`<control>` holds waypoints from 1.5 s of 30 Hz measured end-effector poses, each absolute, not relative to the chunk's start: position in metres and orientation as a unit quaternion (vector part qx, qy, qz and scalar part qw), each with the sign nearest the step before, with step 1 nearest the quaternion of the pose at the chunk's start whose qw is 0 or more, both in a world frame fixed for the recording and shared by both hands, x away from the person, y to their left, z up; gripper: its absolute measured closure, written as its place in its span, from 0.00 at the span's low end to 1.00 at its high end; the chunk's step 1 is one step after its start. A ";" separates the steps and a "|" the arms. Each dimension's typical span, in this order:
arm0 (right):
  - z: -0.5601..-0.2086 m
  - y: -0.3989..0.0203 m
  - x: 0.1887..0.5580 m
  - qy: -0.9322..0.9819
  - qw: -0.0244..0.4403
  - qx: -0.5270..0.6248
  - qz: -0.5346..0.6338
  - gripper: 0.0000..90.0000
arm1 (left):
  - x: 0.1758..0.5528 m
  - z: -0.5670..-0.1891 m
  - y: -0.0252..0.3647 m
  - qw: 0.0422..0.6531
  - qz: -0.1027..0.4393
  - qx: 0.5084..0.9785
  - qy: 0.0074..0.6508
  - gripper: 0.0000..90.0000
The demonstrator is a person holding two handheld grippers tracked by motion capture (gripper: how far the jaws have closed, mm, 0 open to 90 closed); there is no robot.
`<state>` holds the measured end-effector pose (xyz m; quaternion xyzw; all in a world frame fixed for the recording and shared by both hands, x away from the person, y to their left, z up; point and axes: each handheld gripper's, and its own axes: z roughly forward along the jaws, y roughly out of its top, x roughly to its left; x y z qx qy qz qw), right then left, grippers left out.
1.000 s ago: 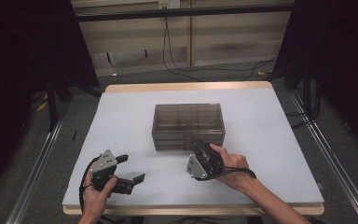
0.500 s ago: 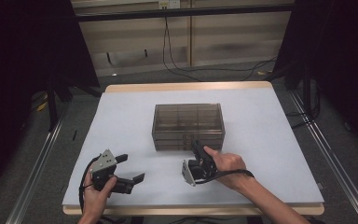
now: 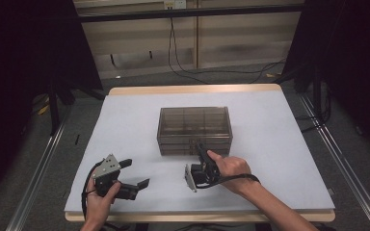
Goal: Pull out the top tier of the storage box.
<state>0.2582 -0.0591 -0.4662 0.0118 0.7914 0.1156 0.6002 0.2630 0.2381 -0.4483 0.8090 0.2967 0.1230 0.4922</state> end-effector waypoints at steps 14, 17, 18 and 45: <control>-0.470 -0.052 0.265 0.782 0.617 0.016 0.086 0.89 | 0.263 -0.449 0.238 0.493 0.119 0.809 0.297 0.03; -0.472 -0.050 0.265 0.778 0.624 0.020 0.077 0.90 | 0.263 -0.448 0.238 0.491 0.121 0.810 0.298 0.03; -0.475 -0.049 0.265 0.773 0.630 0.021 0.072 0.90 | 0.262 -0.449 0.237 0.491 0.119 0.810 0.298 0.03; -0.483 -0.043 0.263 0.756 0.652 0.027 0.049 0.91 | 0.263 -0.449 0.237 0.492 0.117 0.811 0.295 0.03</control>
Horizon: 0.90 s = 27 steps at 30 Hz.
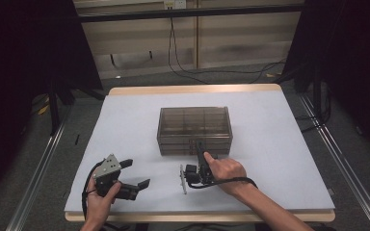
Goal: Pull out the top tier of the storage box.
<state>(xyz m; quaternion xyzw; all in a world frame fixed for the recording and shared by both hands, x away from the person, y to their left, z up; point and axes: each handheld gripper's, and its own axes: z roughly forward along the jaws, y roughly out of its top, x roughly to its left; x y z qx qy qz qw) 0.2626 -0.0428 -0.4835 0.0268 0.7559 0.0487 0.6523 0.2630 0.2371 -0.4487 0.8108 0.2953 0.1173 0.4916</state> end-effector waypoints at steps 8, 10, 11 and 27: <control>-0.482 -0.043 0.261 0.757 0.651 0.029 0.051 0.91 | 0.263 -0.448 0.238 0.491 0.119 0.811 0.294 0.03; -0.484 -0.042 0.258 0.758 0.649 0.045 0.055 0.91 | 0.263 -0.449 0.238 0.493 0.117 0.810 0.295 0.03; -0.483 -0.043 0.259 0.758 0.649 0.037 0.054 0.91 | 0.263 -0.449 0.238 0.494 0.117 0.809 0.296 0.03; -0.480 -0.043 0.251 0.763 0.644 0.031 0.054 0.91 | 0.263 -0.448 0.238 0.492 0.118 0.810 0.297 0.03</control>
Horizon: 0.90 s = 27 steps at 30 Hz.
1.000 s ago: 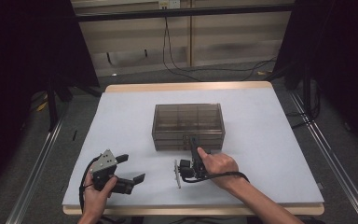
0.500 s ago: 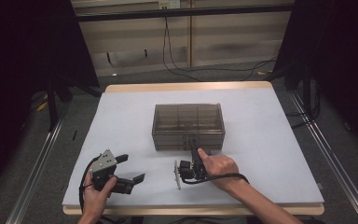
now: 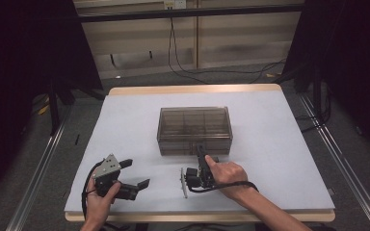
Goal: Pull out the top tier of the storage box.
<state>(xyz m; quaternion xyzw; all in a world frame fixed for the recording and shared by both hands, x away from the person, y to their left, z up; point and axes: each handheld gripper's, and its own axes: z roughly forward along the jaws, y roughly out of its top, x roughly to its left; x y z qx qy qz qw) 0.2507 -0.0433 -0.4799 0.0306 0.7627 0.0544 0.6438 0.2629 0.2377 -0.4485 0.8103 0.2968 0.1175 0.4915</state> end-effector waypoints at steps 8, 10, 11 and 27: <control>-0.479 -0.043 0.245 0.764 0.641 0.033 0.059 0.91 | 0.263 -0.449 0.238 0.493 0.117 0.810 0.296 0.03; -0.478 -0.044 0.245 0.765 0.640 0.026 0.060 0.91 | 0.263 -0.449 0.238 0.491 0.118 0.810 0.297 0.03; -0.478 -0.044 0.245 0.765 0.640 0.026 0.060 0.91 | 0.263 -0.449 0.238 0.491 0.118 0.810 0.297 0.03; -0.477 -0.044 0.239 0.766 0.638 0.025 0.067 0.91 | 0.263 -0.449 0.237 0.493 0.117 0.810 0.295 0.03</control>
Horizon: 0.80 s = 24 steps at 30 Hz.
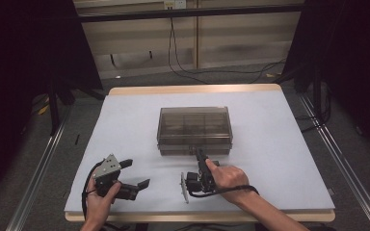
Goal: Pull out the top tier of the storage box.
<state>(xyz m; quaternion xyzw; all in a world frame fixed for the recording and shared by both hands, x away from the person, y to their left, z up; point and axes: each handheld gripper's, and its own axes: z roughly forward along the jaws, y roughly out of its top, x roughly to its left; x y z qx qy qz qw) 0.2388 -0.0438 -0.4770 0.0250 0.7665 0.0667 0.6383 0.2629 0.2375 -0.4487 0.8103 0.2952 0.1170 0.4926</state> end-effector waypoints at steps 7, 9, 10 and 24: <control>-0.476 -0.044 0.239 0.767 0.637 0.023 0.069 0.91 | 0.264 -0.450 0.237 0.491 0.116 0.811 0.297 0.03; -0.476 -0.046 0.239 0.770 0.634 0.026 0.075 0.90 | 0.264 -0.449 0.237 0.491 0.116 0.811 0.296 0.03; -0.475 -0.047 0.239 0.770 0.632 0.027 0.082 0.90 | 0.264 -0.449 0.237 0.491 0.116 0.811 0.296 0.03; -0.456 -0.062 0.241 0.815 0.540 0.099 0.186 0.64 | 0.263 -0.449 0.237 0.494 0.115 0.809 0.298 0.03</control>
